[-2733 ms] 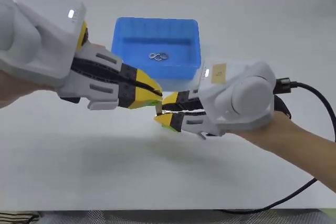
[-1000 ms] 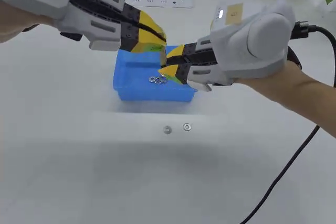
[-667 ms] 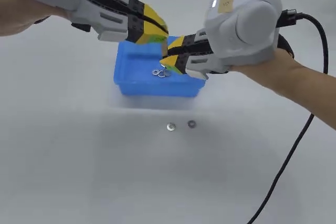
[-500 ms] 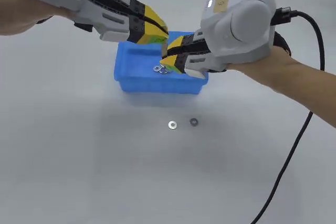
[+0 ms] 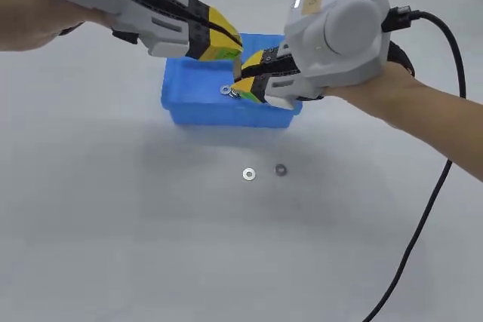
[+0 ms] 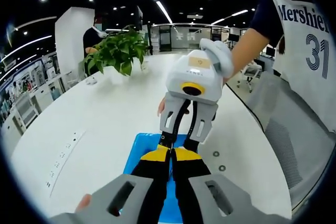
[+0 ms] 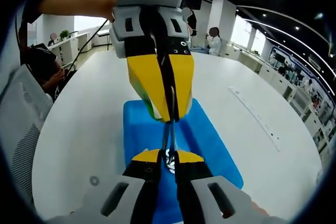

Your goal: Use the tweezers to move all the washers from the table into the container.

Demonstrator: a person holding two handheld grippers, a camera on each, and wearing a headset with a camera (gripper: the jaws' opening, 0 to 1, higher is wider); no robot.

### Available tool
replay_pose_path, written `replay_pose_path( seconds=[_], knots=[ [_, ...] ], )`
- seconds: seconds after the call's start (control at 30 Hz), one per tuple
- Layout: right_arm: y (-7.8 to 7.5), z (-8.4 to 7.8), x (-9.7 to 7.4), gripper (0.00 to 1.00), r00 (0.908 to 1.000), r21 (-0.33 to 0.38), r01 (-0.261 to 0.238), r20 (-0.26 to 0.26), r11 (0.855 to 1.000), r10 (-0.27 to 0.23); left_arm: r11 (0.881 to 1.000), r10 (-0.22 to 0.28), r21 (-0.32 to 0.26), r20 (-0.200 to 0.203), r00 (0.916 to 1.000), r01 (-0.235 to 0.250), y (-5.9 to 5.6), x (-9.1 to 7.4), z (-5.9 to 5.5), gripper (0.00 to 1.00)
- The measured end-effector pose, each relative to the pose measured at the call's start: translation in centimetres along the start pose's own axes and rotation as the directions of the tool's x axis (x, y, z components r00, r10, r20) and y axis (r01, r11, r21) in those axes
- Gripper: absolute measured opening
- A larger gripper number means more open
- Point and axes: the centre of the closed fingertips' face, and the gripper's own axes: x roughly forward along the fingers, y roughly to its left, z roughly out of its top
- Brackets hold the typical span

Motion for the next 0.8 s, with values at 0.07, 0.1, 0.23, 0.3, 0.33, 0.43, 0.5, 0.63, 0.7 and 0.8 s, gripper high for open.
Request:
replay_pose_path(
  seconds=[0.07, 0.1, 0.23, 0.3, 0.33, 0.43, 0.5, 0.63, 0.7, 0.8],
  knots=[
    [0.0, 0.3, -0.2, 0.12, 1.0, -0.002, 0.005, 0.006, 1.0, -0.005, 1.0, 0.001, 0.003, 0.002, 1.0, -0.001, 0.0, -0.1, 0.2, 0.06],
    [0.0, 0.4, -0.3, 0.12, 0.9999, -0.002, 0.008, 0.008, 1.0, -0.008, 1.0, 0.004, 0.01, 0.001, 1.0, -0.004, -0.1, -0.2, 0.4, 0.06],
    [0.1, 1.2, -0.9, 0.13, 0.9995, -0.009, 0.021, 0.023, 1.0, -0.021, 1.0, 0.008, 0.021, 0.007, 0.9999, -0.008, -0.3, -0.7, 1.2, 0.06],
    [0.3, 1.6, -1.3, 0.13, 0.9992, -0.014, 0.027, 0.028, 1.0, -0.027, 1.0, 0.009, 0.026, 0.014, 0.9999, -0.01, -0.5, -0.9, 1.7, 0.05],
    [0.4, 1.7, -1.5, 0.13, 0.9991, -0.012, 0.027, 0.032, 1.0, -0.027, 1.0, 0.009, 0.029, 0.016, 0.9998, -0.01, -0.7, -1.1, 1.9, 0.05],
    [0.8, 2.4, -2.2, 0.13, 0.9983, -0.016, 0.035, 0.046, 0.999, -0.034, 0.999, 0.006, 0.046, 0.019, 0.9998, -0.006, -1.4, -1.6, 2.8, 0.05],
    [1.0, 2.8, -2.6, 0.13, 0.9975, -0.025, 0.041, 0.058, 0.999, -0.04, 0.998, 0.005, 0.058, 0.024, 0.9997, -0.006, -1.9, -1.9, 3.4, 0.05],
    [1.7, 4.0, -4.1, 0.13, 0.9949, -0.042, 0.058, 0.085, 0.997, -0.054, 0.996, 0.001, 0.085, 0.042, 0.9991, -0.004, -3.1, -2.6, 5.0, 0.05],
    [2.3, 4.5, -4.9, 0.13, 0.9936, -0.048, 0.065, 0.096, 0.997, -0.06, 0.995, 0.001, 0.095, 0.05, 0.9987, -0.006, -3.8, -2.9, 5.7, 0.05],
    [3.1, 4.9, -5.9, 0.13, 0.9925, -0.054, 0.071, 0.104, 0.996, -0.065, 0.994, -0.002, 0.111, 0.057, 0.9984, -0.004, -4.9, -3.1, 6.4, 0.05]
  ],
)
